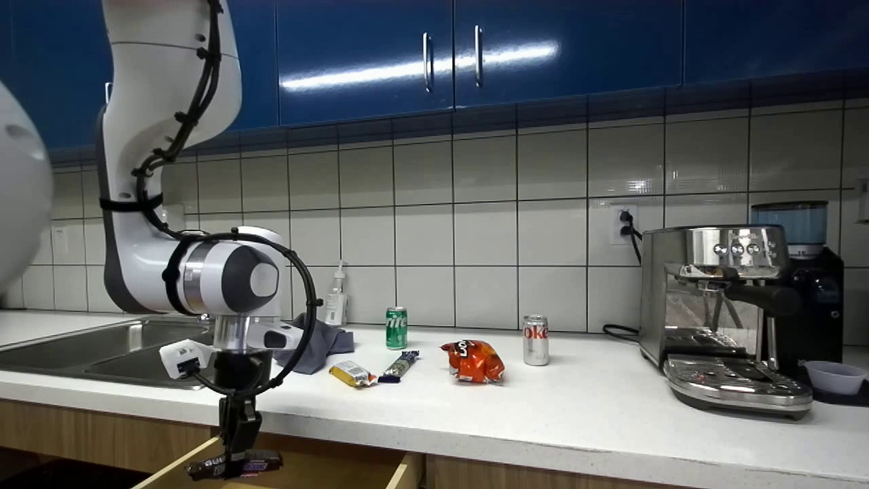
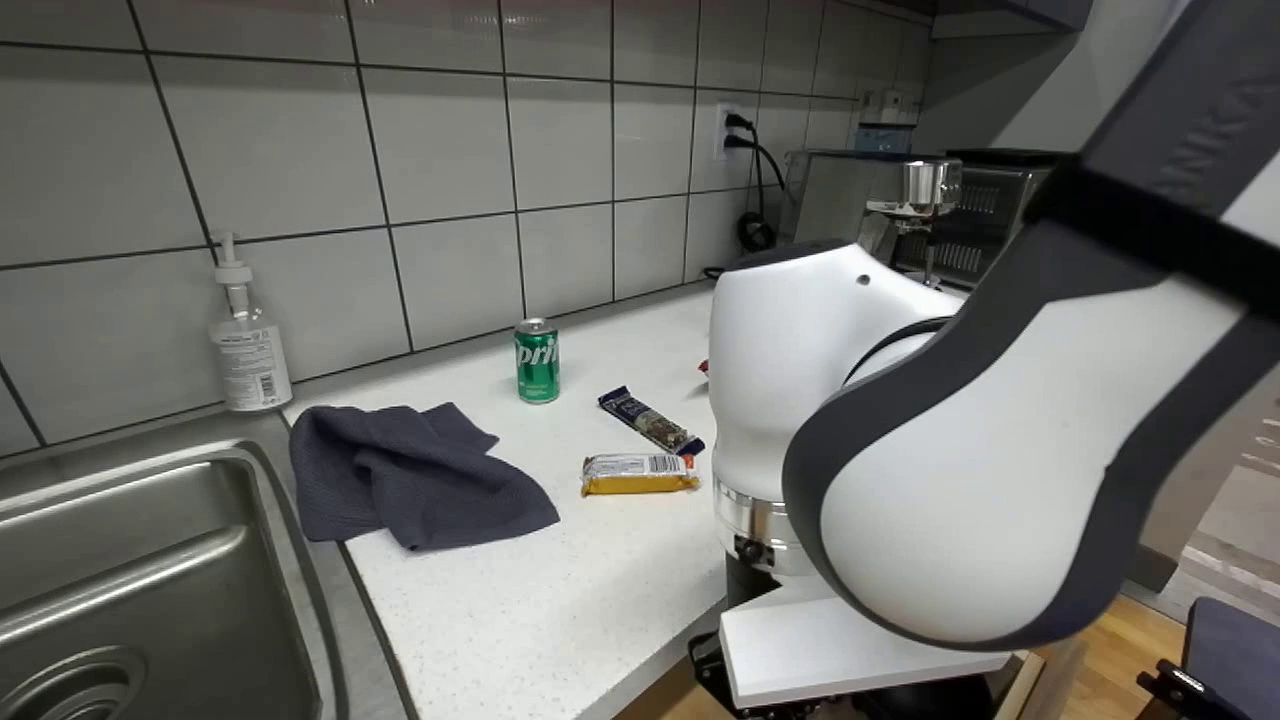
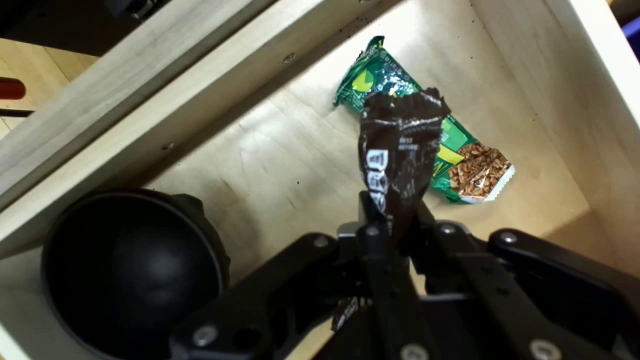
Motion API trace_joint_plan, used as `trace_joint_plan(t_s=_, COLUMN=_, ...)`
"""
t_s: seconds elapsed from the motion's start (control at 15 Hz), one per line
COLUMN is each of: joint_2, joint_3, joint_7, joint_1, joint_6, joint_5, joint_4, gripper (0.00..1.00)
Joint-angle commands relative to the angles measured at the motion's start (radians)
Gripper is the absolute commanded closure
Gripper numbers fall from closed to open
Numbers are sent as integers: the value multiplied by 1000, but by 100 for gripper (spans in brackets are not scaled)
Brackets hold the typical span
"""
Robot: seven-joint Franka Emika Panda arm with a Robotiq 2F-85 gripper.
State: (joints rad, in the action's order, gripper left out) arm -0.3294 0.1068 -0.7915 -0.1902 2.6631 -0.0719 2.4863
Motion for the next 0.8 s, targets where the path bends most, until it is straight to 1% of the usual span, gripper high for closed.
trace_joint_plan(t_s=0.0, joint_2=-51, joint_3=-12, joint_7=30, joint_1=-18, joint_6=-20, joint_5=-20, joint_4=-56, gripper=96)
trace_joint_plan(t_s=0.07, joint_2=-57, joint_3=-15, joint_7=27, joint_1=-20, joint_6=-21, joint_5=-20, joint_4=-63, gripper=60)
trace_joint_plan(t_s=0.13, joint_2=-59, joint_3=-18, joint_7=27, joint_1=-21, joint_6=-18, joint_5=-20, joint_4=-66, gripper=57)
trace_joint_plan(t_s=0.2, joint_2=-59, joint_3=-19, joint_7=29, joint_1=-19, joint_6=-18, joint_5=-23, joint_4=-70, gripper=52)
trace_joint_plan(t_s=0.53, joint_2=-7, joint_3=-15, joint_7=58, joint_1=-6, joint_6=-8, joint_5=-36, joint_4=-55, gripper=13)
trace_joint_plan(t_s=0.67, joint_2=19, joint_3=-15, joint_7=76, joint_1=-6, joint_6=-10, joint_5=-36, joint_4=-44, gripper=0)
trace_joint_plan(t_s=0.73, joint_2=37, joint_3=-21, joint_7=78, joint_1=-12, joint_6=-12, joint_5=-24, joint_4=-37, gripper=0)
